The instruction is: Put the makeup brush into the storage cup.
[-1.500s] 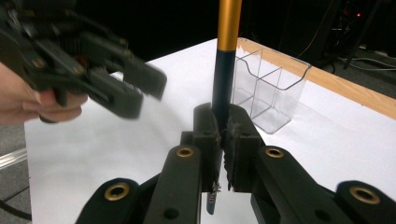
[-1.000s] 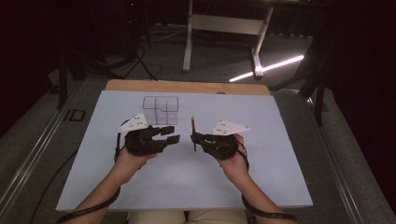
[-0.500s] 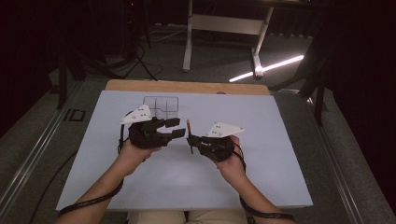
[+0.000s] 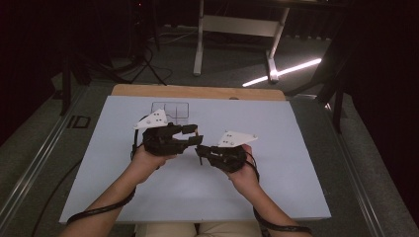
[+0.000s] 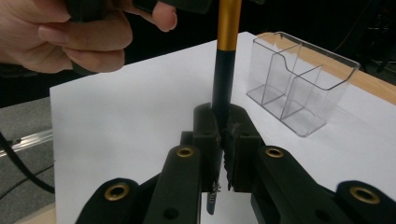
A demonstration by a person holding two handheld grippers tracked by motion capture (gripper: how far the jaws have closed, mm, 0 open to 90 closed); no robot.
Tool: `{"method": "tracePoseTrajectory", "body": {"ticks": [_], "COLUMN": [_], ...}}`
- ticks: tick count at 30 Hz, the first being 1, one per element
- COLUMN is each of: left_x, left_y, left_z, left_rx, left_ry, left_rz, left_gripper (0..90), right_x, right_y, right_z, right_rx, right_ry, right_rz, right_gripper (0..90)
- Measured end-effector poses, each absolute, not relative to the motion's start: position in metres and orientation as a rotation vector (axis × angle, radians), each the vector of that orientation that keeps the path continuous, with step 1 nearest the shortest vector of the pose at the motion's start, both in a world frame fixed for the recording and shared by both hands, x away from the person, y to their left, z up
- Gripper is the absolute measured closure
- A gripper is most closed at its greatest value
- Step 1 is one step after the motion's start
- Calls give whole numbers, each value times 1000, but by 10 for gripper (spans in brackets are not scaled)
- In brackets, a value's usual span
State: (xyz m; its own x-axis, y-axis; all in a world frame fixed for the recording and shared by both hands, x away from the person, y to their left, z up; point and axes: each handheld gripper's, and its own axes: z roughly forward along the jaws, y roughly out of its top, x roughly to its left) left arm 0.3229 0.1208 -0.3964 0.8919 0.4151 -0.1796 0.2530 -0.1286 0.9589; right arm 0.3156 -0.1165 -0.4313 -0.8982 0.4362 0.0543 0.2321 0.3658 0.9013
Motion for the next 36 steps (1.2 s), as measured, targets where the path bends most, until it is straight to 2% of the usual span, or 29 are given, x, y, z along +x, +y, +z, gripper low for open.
{"method": "tracePoseTrajectory", "body": {"ticks": [2, 12, 22, 28, 34, 36], "left_x": [323, 325, 326, 327, 325, 325], "left_y": [120, 119, 120, 122, 125, 126], "left_z": [-397, -396, -400, -397, -392, -391], "left_rx": [1727, 1742, 1741, 1748, 1752, 1749], "left_ry": [504, 479, 464, 498, 510, 518], "left_rz": [144, 121, 128, 142, 180, 180], "left_gripper": [579, 830, 845, 847, 848, 848], "right_x": [315, 314, 315, 318, 318, 318], "right_y": [-117, -114, -113, -113, -115, -116], "right_z": [-431, -432, -433, -435, -431, -429], "right_rx": [598, 560, 556, 585, 612, 615], "right_ry": [2433, 2464, 2484, 2499, 2447, 2425], "right_rz": [1559, 1556, 1551, 1538, 1566, 1567], "right_gripper": [843, 843, 830, 665, 395, 330]}}
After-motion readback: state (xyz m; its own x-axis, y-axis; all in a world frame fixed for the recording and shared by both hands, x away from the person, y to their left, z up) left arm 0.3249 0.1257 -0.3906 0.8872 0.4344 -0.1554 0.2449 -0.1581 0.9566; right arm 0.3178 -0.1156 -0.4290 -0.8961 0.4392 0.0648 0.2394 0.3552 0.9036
